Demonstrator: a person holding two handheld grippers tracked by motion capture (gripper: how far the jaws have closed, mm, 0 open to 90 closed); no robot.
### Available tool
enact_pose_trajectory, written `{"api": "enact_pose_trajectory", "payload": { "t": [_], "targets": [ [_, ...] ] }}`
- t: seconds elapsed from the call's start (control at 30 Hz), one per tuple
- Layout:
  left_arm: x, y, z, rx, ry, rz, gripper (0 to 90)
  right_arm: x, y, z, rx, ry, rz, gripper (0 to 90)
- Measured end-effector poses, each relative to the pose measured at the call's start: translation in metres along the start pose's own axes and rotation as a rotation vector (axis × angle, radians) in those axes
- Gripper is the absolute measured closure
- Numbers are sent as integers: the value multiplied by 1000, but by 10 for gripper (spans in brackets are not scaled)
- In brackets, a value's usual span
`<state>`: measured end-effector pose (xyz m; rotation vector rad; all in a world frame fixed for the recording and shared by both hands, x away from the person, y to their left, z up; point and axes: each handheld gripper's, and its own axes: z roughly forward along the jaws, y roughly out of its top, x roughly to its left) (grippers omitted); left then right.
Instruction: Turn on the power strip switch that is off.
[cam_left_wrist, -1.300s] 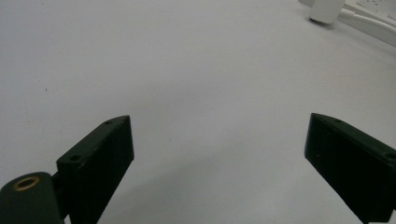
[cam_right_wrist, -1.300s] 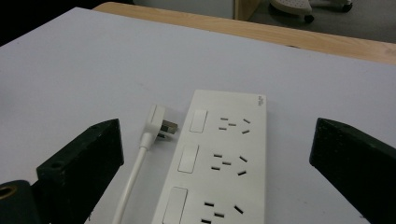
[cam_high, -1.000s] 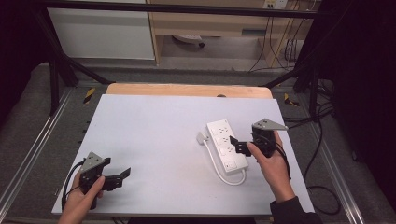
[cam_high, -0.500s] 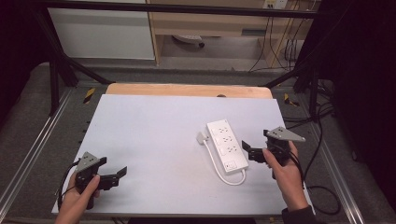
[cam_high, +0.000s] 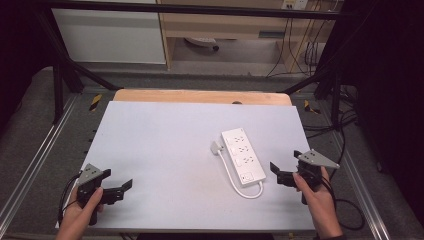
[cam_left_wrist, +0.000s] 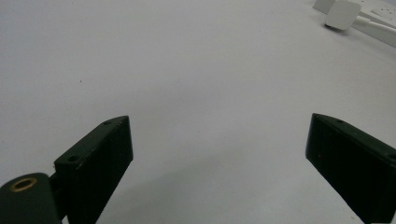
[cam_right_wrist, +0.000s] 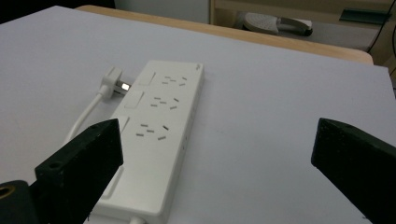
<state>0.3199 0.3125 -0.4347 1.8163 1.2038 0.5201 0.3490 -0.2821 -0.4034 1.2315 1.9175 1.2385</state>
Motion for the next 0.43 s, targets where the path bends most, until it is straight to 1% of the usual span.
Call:
{"api": "enact_pose_trajectory", "payload": {
  "t": [0.13, 0.17, 0.3, 0.43],
  "targets": [
    [1, 0, 0, 0, 2, -4, 74, -7, -17, 0, 12, -1, -3, 27],
    [1, 0, 0, 1, 2, -3, 73, -8, -22, 0, 16, -3, -10, 27],
    [0, 1, 1, 4, 0, 2, 74, -12, -37, -2, 58, -18, -33, 27],
    [0, 0, 1, 7, 1, 5, 74, -17, -46, -3, 107, -30, -39, 28]
  ]
}}
